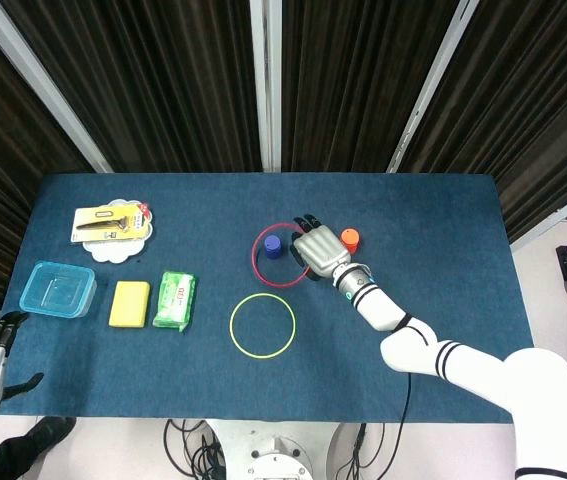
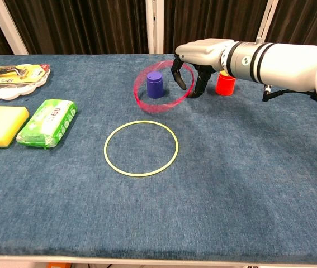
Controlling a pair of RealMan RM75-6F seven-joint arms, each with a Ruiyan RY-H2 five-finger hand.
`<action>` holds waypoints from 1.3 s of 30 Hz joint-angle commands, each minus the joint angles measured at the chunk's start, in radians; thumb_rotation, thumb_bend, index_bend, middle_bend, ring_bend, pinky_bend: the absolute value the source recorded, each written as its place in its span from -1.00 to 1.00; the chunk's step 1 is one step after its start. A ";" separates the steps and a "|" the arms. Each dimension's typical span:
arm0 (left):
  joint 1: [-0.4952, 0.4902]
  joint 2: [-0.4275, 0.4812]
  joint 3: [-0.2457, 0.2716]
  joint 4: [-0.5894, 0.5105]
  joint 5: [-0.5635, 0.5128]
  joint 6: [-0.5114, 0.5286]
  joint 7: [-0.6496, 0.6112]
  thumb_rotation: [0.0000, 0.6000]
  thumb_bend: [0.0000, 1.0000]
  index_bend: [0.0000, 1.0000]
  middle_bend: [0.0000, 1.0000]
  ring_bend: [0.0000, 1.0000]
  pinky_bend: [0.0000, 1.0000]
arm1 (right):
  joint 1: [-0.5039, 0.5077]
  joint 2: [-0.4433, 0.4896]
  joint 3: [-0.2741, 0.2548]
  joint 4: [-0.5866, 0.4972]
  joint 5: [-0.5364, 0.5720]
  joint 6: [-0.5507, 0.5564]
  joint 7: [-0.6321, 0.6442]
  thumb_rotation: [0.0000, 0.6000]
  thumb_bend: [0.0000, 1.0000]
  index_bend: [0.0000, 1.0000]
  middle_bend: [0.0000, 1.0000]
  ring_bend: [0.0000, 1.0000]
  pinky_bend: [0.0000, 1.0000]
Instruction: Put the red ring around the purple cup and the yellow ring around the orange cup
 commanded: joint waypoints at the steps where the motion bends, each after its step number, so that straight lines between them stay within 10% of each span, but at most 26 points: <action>1: 0.000 0.000 0.000 0.000 0.002 0.001 -0.001 1.00 -0.92 -0.71 -0.75 -0.97 -1.00 | 0.007 -0.007 -0.005 0.004 0.017 0.001 -0.007 1.00 -0.96 0.00 -0.46 -1.00 -1.00; 9: 0.003 0.000 0.002 0.005 0.008 0.008 -0.009 1.00 -0.92 -0.71 -0.75 -0.97 -1.00 | -0.054 0.099 -0.040 -0.166 -0.034 0.113 0.002 1.00 -1.00 -0.16 -0.49 -1.00 -1.00; 17: 0.002 0.001 0.002 0.002 0.021 0.017 -0.006 1.00 -0.92 -0.71 -0.75 -0.97 -1.00 | -0.179 0.294 -0.227 -0.460 -0.332 0.274 0.101 1.00 -0.62 -0.16 -0.51 -1.00 -1.00; 39: 0.014 0.001 0.009 -0.006 0.033 0.036 -0.004 1.00 -0.92 -0.71 -0.75 -0.97 -1.00 | -0.176 0.056 -0.298 -0.266 -0.456 0.292 0.094 1.00 -0.44 -0.19 -0.65 -1.00 -1.00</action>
